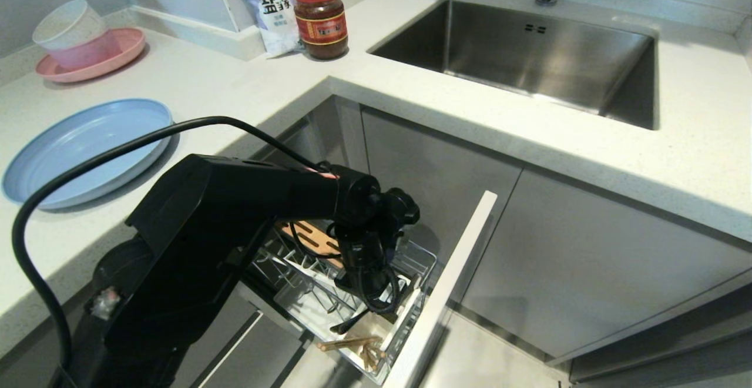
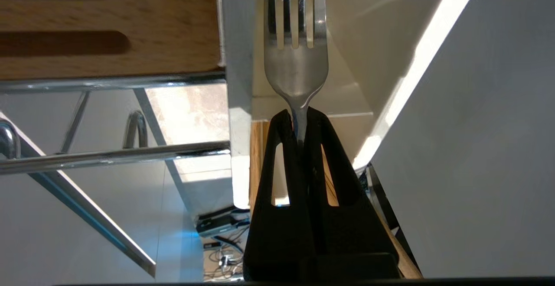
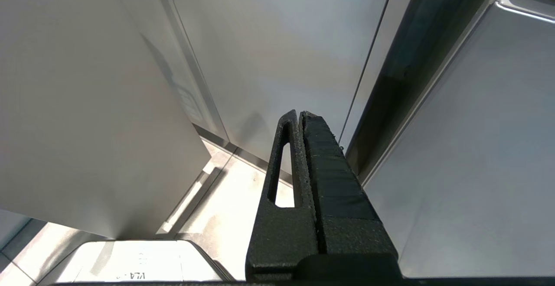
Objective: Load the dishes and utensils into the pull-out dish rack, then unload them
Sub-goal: Pick up the fork and place it in the cupboard
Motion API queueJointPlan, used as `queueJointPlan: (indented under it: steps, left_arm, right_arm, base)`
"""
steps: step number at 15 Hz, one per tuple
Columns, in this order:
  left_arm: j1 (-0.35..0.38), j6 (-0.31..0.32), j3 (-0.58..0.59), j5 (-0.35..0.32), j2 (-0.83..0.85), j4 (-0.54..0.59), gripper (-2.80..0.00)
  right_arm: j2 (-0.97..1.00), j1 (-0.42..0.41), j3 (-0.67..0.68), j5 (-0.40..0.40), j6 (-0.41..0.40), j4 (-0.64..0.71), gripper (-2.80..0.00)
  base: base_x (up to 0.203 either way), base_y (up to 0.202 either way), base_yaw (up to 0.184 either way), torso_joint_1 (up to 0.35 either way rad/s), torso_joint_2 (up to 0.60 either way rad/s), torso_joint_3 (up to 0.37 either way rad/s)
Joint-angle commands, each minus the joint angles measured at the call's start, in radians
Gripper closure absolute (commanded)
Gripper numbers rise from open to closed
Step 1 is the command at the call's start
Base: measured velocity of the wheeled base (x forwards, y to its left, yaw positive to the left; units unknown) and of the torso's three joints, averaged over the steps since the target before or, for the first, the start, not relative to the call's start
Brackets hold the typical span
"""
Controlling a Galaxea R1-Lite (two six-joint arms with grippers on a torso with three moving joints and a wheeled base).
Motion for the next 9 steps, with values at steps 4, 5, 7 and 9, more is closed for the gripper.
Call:
queueJointPlan:
  steps: [4,5,7,9]
  left_arm:
    - [0.004,-0.001,0.0,0.001,0.005,-0.003,0.0]
    - [0.004,0.0,0.0,0.001,0.006,-0.003,0.0]
    - [0.004,0.0,0.0,0.012,0.006,-0.005,0.0]
    - [0.005,0.0,0.0,0.013,0.006,-0.005,-0.05]
  right_arm:
    - [-0.004,0.001,0.002,0.0,0.0,0.0,0.0]
    - [-0.004,-0.001,0.002,0.0,0.0,0.0,0.0]
    - [-0.004,0.001,0.002,0.0,0.0,0.0,0.0]
    - [-0.004,-0.001,0.002,0.0,0.0,0.0,0.0]
  base:
    - [0.0,0.0,0.0,0.0,0.0,0.0]
    - [0.0,0.0,0.0,0.0,0.0,0.0]
    - [0.0,0.0,0.0,0.0,0.0,0.0]
    - [0.0,0.0,0.0,0.0,0.0,0.0]
